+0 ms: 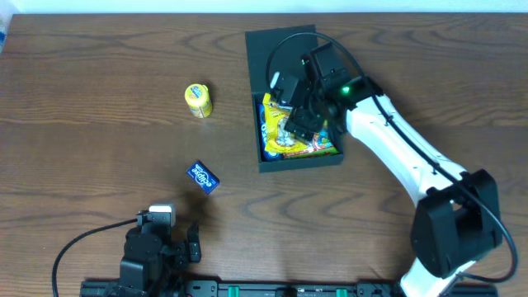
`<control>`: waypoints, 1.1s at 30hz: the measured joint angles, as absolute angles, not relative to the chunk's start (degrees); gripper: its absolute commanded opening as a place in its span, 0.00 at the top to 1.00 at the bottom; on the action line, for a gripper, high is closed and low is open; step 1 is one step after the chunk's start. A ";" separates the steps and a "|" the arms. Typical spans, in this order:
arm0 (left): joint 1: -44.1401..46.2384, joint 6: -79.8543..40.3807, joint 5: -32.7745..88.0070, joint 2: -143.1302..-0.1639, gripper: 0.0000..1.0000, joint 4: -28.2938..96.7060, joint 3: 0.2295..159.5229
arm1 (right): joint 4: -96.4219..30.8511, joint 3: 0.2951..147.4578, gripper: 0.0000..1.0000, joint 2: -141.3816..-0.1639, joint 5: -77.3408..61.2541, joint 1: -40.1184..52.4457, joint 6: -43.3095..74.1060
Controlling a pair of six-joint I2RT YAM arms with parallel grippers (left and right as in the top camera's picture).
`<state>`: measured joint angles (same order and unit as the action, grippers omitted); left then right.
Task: Pack container
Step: 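Lower the bar along the box's right wall and release it, then withdraw the right gripper out of the box to the right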
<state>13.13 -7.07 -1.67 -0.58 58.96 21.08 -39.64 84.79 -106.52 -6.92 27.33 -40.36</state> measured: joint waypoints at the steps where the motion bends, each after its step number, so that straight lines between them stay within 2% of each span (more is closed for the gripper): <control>1: 13.10 -7.07 -1.67 -0.58 0.05 58.96 21.08 | -39.68 84.53 0.01 -106.65 -7.31 27.33 -40.34; 17: 13.13 -7.07 -1.67 -0.58 0.05 58.94 21.08 | -35.18 77.10 0.01 -107.31 -10.87 27.33 -39.16; 33: 13.13 -7.07 -1.69 -0.58 0.05 58.94 21.08 | -34.52 76.95 0.01 -103.53 -10.24 27.33 -35.57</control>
<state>13.13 -7.07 -1.69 -0.58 58.94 21.08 -34.52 76.95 -103.53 -10.24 27.33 -35.57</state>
